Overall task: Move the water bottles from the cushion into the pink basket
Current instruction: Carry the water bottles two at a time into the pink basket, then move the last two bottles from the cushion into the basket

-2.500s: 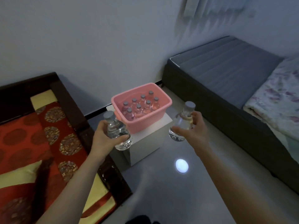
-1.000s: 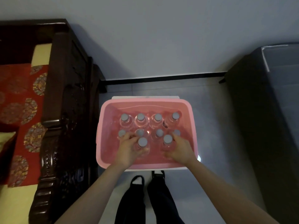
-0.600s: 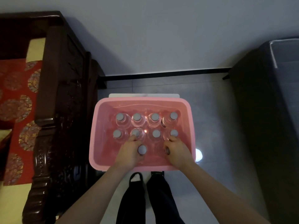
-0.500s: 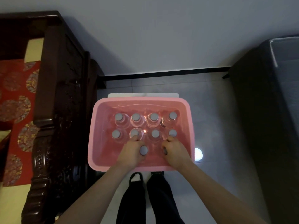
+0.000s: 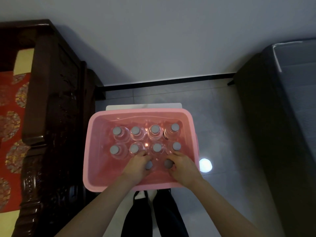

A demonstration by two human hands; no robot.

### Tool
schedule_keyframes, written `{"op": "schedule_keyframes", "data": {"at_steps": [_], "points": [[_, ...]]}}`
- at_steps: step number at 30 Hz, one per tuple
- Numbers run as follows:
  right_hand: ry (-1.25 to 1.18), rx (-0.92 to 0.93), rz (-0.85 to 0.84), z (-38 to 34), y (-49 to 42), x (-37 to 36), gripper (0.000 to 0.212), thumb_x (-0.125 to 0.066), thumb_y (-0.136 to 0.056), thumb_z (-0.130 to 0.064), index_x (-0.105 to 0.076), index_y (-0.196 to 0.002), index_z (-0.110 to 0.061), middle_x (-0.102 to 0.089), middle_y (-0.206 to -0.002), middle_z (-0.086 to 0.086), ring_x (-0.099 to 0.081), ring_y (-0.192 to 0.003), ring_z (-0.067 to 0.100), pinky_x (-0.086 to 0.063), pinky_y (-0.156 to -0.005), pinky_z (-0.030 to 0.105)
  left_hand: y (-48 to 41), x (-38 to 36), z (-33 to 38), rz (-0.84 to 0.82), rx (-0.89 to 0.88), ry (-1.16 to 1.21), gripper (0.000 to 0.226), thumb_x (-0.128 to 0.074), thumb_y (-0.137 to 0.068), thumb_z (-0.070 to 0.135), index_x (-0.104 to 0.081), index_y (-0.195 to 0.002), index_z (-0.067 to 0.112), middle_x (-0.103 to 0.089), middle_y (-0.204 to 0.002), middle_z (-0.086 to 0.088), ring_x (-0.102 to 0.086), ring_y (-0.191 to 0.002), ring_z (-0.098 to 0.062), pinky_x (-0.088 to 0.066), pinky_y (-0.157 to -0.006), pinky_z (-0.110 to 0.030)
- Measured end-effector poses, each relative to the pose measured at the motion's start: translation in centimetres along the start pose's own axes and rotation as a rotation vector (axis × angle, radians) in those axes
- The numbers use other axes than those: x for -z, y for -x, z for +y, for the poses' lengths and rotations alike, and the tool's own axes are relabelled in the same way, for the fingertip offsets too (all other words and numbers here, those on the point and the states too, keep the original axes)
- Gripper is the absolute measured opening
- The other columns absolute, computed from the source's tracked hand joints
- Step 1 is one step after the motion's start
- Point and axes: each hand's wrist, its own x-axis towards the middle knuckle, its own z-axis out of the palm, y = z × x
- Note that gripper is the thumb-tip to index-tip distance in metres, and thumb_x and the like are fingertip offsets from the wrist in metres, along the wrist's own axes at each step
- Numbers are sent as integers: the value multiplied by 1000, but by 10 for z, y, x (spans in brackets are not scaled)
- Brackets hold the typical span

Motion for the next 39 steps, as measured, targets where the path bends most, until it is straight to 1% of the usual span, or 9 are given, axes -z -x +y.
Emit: {"op": "schedule_keyframes", "data": {"at_steps": [5,10,13,17,20,23,29,35,39], "points": [[-31,-31,39,0,7,8,21,-56,-79,-10,-66,-98,-8,-62,-102,7,-62,-89,29,-50,-70,38,14,9,5,52,147,118,43,-71,-74,18,-64,-116,21,-69,-105,2,-66,-95,-20,-53,-76,-29],[-49,-28,87,4,10,14,38,-54,-79,-11,-64,-116,-17,-60,-102,2,-62,-86,28,-52,-69,35,21,8,6,96,224,415,58,-74,-72,4,-59,-126,20,-61,-96,10,-61,-80,-4,-44,-62,-2],[-24,-17,113,4,15,20,42,-56,-81,-19,-63,-121,-27,-62,-106,-2,-62,-90,24,-52,-70,33,26,10,5,26,277,448,62,-71,-75,5,-52,-133,18,-63,-111,1,-63,-90,-11,-50,-72,-14],[56,10,217,-2,12,33,18,-55,-87,-29,-66,-99,-23,-60,-98,-7,-63,-87,20,-46,-62,28,32,45,5,22,222,464,45,-65,-84,3,-58,-127,13,-65,-114,-2,-60,-98,-11,-50,-85,-21],[59,91,357,-27,6,56,21,-58,-89,-30,-69,-104,-21,-63,-104,-2,-60,-96,21,-43,-69,25,50,102,6,192,174,500,38,-67,-86,10,-61,-123,10,-66,-110,0,-61,-100,-11,-50,-90,-25],[74,211,466,-73,-4,81,33,-55,-90,-33,-67,-115,-15,-65,-116,4,-56,-109,25,-44,-92,33,82,164,1,441,154,497,35,-69,-85,12,-64,-120,8,-69,-113,-6,-64,-103,-14,-45,-93,-22],[120,480,548,-206,-5,105,42,-51,-96,-35,-60,-127,-8,-56,-133,16,-45,-125,35,-36,-107,44,205,241,-35,954,143,584,35,-64,-90,25,-60,-125,19,-65,-119,1,-60,-113,-11,-43,-99,-26],[212,680,538,-371,32,37,53,-32,-99,-51,-46,-141,-21,-36,-154,10,-23,-145,29,-14,-118,53,393,230,-118,1296,280,637,53,-49,-92,55,-35,-142,43,-36,-149,17,-32,-137,-4,-32,-106,-29],[165,785,465,-467,66,-37,50,-37,-98,-49,-46,-139,-23,-36,-153,8,-24,-143,27,-15,-119,50,512,212,-174,1443,341,734,57,-60,-89,45,-37,-142,40,-39,-148,15,-42,-126,1,-40,-94,-16]]}}
